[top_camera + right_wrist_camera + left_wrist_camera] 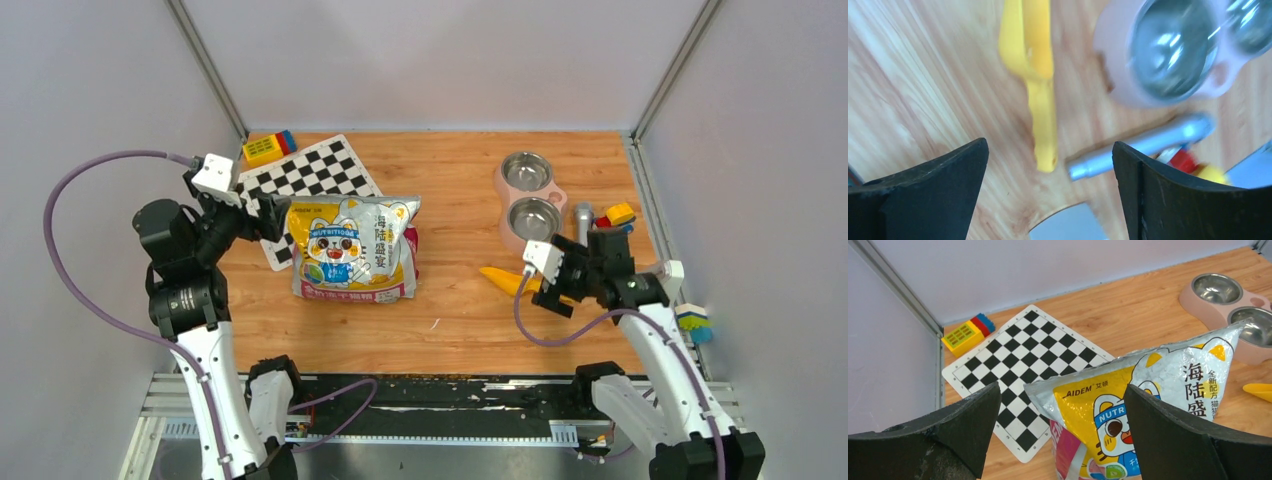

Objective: Serve the pet food
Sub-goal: Place the spatula at the center of the board, then adjust the pet food bag at the center of the board.

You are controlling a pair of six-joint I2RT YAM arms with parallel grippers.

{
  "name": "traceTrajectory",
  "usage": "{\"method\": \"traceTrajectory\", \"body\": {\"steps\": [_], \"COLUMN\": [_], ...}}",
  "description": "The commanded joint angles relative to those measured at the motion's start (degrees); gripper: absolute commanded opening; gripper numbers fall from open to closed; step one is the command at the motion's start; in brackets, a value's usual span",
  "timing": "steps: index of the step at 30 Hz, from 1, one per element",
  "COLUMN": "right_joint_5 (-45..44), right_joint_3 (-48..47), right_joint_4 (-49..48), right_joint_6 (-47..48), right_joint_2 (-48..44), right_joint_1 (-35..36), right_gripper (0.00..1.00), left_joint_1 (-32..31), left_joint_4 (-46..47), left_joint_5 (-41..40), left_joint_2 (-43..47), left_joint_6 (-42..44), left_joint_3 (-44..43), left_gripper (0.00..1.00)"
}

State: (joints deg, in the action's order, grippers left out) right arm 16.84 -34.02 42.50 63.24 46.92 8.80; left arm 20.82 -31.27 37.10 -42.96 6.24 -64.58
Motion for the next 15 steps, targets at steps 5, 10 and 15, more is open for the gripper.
{"method": "traceTrajectory", "body": {"steps": [5,10,15], "right_joint_5": [35.38,34.67,23.68], "right_joint_3": [-34.03,-38.26,-42.58], "right_joint_4": [5.39,-19.34,-28.30], "right_joint_6": [-23.55,-49.39,-54.74], "right_joint_2": [11.82,20.58,30.63], "right_joint_1": [0.59,6.23,14.79], "right_gripper": [0.97,0.99,0.99], "left_joint_1": [0.69,0.37,-5.51], "left_joint_4": [4.63,1.76,-4.29], "left_joint_5": [5.44,10.54,5.66], "left_joint_2": [-4.61,-11.94,-18.36], "left_joint_6": [-0.82,0.96,7.17], "left_joint_3": [-5.68,-10.01,-14.22], "left_gripper": [1.00,1.00,1.00]}}
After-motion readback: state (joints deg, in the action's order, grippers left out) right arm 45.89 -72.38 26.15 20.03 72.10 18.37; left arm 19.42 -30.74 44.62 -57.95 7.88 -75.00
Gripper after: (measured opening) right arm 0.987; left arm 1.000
